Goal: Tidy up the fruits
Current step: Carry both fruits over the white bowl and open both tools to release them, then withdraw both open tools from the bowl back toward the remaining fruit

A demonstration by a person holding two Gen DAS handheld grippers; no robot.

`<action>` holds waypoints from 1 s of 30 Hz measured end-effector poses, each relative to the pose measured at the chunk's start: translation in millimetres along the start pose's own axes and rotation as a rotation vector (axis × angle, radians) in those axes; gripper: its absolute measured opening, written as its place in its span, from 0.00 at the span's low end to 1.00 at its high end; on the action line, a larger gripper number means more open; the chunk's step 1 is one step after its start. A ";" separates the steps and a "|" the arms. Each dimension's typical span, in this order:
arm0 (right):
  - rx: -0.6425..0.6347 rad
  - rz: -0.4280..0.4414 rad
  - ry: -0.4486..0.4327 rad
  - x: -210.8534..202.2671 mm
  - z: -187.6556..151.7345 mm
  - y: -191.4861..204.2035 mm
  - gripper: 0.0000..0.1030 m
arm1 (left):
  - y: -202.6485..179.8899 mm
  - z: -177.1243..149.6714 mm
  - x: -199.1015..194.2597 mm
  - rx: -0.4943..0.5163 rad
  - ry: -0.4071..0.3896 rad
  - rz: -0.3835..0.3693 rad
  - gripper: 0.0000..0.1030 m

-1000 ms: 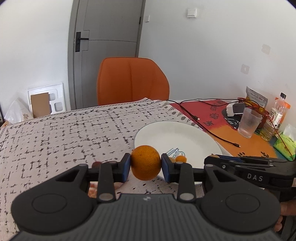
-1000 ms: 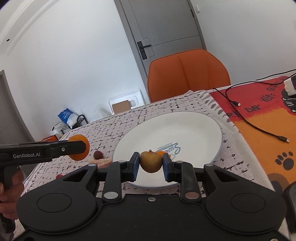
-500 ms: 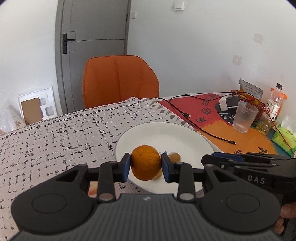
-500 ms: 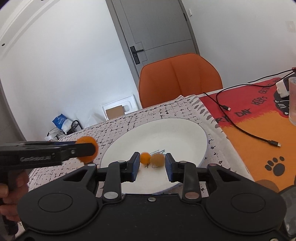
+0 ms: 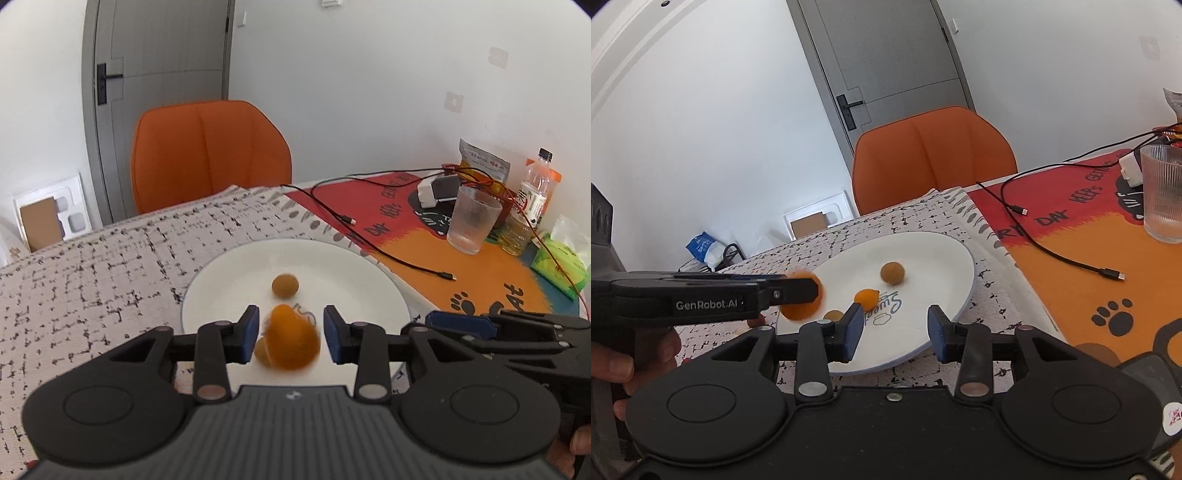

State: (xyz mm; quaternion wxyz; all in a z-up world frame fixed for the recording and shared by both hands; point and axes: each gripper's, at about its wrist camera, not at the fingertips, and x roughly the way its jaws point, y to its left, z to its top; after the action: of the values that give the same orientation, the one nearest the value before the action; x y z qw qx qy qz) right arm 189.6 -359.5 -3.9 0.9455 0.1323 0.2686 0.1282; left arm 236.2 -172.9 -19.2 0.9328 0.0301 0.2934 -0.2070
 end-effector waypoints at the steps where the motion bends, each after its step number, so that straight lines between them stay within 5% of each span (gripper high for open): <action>1: -0.001 0.001 0.001 -0.4 -0.4 0.6 0.40 | 0.8 -0.1 -1.2 -0.002 -0.003 0.005 0.36; 7: 0.002 0.008 0.005 1.8 -3.5 4.4 0.48 | 19.0 -4.2 -13.3 -0.038 -0.002 0.047 0.41; 18: -0.017 0.032 0.004 1.8 -6.4 22.8 0.71 | 48.2 -17.6 -51.6 -0.090 -0.036 0.131 0.71; 30: -0.046 0.060 0.002 0.0 -5.6 47.8 1.00 | 71.7 -32.6 -88.1 -0.130 -0.087 0.189 0.81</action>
State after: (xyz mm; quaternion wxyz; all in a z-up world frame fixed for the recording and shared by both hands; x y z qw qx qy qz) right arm 178.4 -313.9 6.8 0.9437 0.1184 0.2623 0.1629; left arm 182.3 -69.2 -1.5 0.9600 -0.0121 0.2614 -0.0998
